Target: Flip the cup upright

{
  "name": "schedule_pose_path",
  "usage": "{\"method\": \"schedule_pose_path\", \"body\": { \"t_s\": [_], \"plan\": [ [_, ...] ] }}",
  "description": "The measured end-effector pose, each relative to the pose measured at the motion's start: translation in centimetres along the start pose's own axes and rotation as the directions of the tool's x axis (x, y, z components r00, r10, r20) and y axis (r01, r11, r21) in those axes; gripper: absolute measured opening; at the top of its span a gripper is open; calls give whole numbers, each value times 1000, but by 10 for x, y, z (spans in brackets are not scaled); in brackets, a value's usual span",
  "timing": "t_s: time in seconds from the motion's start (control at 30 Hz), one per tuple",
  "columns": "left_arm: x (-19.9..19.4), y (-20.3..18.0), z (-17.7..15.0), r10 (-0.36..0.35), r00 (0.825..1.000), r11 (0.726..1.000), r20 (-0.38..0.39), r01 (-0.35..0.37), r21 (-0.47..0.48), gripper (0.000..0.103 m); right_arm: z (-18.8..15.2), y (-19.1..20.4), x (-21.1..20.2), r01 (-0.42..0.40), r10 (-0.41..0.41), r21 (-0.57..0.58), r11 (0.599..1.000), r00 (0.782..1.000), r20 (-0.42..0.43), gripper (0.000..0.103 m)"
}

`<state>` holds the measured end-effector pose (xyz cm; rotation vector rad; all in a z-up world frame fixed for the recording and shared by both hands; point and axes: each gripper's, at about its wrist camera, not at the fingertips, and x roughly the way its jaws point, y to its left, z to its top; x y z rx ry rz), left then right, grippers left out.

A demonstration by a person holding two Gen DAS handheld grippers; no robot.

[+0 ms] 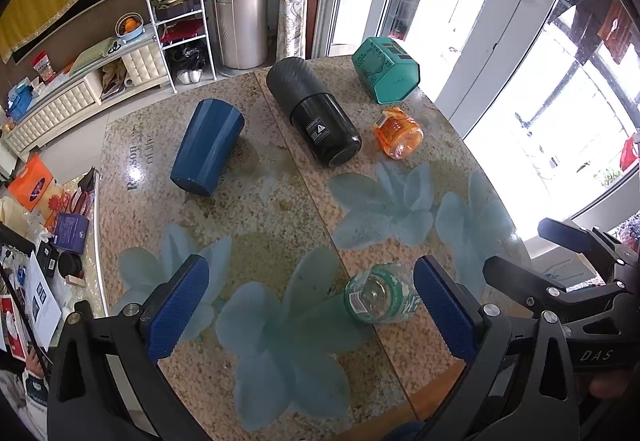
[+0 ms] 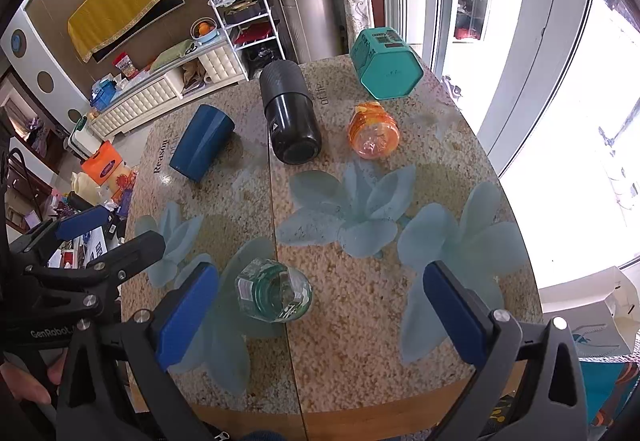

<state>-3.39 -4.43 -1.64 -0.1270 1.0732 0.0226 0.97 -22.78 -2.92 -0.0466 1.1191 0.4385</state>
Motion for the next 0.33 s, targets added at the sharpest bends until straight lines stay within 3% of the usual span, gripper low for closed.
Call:
{"method": "schedule_pose_path", "body": {
  "t_s": [0.33],
  "plan": [
    [0,0,0,2,1000,1000,1,-2,2,103,-2,-1,-1,-3,3,5,1000,1000,-4,103]
  ]
}}
